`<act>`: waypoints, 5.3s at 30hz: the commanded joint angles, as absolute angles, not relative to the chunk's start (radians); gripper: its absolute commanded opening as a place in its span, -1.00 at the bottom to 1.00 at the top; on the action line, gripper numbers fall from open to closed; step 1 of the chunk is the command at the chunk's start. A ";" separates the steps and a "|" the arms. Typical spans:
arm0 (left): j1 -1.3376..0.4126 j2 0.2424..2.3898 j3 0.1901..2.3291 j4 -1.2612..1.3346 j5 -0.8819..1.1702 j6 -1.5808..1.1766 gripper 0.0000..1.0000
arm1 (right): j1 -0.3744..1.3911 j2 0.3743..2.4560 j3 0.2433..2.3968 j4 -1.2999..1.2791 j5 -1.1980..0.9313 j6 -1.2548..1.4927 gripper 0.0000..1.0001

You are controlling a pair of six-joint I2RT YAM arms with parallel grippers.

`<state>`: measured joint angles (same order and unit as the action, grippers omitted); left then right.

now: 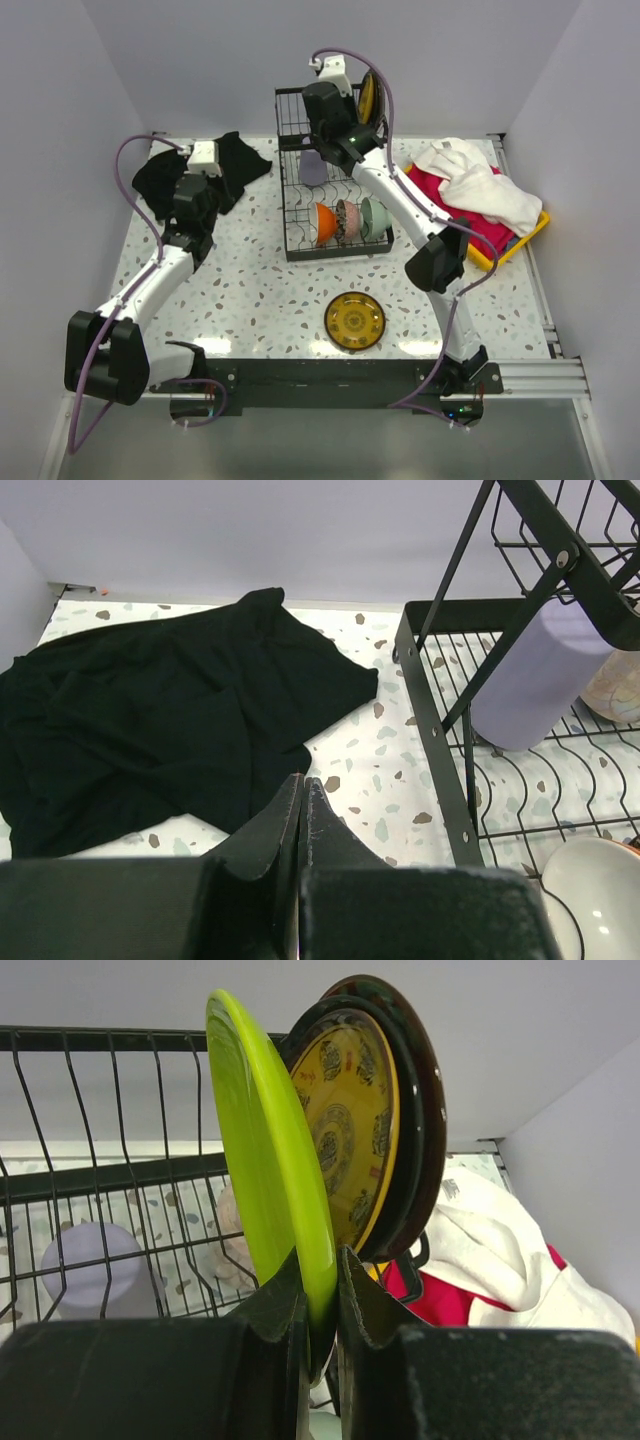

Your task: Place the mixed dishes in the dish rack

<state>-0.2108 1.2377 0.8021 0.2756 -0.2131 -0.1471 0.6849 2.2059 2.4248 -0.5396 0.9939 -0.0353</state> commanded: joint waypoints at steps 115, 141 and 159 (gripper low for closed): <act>-0.701 1.795 1.342 -0.750 0.796 0.563 -1.00 | 0.339 1.306 1.106 -0.769 -0.619 -0.267 0.82; -0.580 1.671 1.534 -0.700 0.911 0.383 -1.00 | 0.387 1.489 1.190 -0.652 -0.834 -0.167 0.37; -0.364 1.485 1.560 -0.192 -0.052 0.071 -0.03 | 0.425 1.500 1.639 -0.618 -0.392 0.052 -1.00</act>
<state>-0.5217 1.6215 1.5501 -0.4793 0.3752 0.1547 0.3958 1.5364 1.4643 -0.6693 -0.5621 -0.0280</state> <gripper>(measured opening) 0.482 0.084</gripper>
